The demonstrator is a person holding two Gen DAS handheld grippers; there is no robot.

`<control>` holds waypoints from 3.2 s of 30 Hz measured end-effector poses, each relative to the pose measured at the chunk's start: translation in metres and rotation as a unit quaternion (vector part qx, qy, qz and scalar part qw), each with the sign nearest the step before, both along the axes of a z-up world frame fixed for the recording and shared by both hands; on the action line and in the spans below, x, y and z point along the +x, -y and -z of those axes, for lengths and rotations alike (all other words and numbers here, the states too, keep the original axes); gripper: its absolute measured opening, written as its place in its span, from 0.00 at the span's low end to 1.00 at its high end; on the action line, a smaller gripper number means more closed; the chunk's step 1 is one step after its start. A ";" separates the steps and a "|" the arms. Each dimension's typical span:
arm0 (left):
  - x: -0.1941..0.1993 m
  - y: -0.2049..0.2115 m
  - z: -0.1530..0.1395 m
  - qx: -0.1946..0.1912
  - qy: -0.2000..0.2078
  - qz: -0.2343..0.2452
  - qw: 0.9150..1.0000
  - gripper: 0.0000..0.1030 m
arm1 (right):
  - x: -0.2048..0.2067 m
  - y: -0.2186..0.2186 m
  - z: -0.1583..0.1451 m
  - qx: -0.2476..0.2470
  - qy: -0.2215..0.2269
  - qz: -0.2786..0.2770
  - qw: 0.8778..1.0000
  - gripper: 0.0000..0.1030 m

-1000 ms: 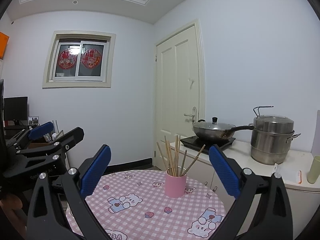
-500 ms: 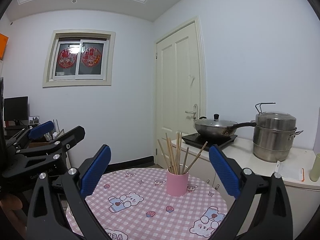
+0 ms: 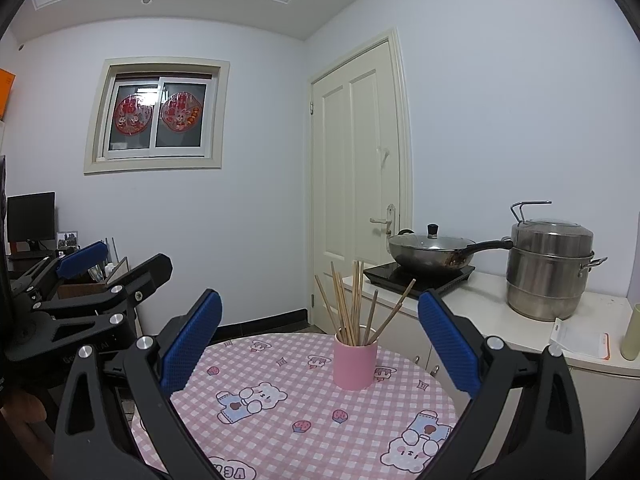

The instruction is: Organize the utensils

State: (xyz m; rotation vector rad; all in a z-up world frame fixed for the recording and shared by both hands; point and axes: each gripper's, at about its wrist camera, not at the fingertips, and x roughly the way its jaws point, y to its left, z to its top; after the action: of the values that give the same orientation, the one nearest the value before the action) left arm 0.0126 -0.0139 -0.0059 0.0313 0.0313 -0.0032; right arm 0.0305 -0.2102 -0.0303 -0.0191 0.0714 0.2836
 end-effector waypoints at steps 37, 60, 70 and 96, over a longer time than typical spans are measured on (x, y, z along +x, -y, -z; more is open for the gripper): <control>0.004 0.005 0.003 0.016 -0.003 -0.007 1.000 0.94 | 0.001 -0.001 0.002 -0.002 -0.002 0.001 1.000 0.92; 0.003 0.005 0.004 0.016 -0.002 -0.012 1.000 0.94 | -0.001 0.002 0.003 -0.003 -0.003 0.007 1.000 0.92; 0.003 0.005 0.004 0.016 -0.005 -0.013 1.000 0.94 | -0.001 0.005 0.004 0.000 -0.004 0.007 1.000 0.92; 0.001 0.009 0.004 0.019 -0.005 -0.013 1.000 0.94 | -0.003 0.006 0.004 0.000 -0.004 0.009 1.000 0.92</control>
State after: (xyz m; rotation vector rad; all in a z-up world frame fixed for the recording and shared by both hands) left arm 0.0132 -0.0229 -0.0097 0.0692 0.0410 0.0224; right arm 0.0271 -0.2162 -0.0345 -0.0171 0.0786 0.2659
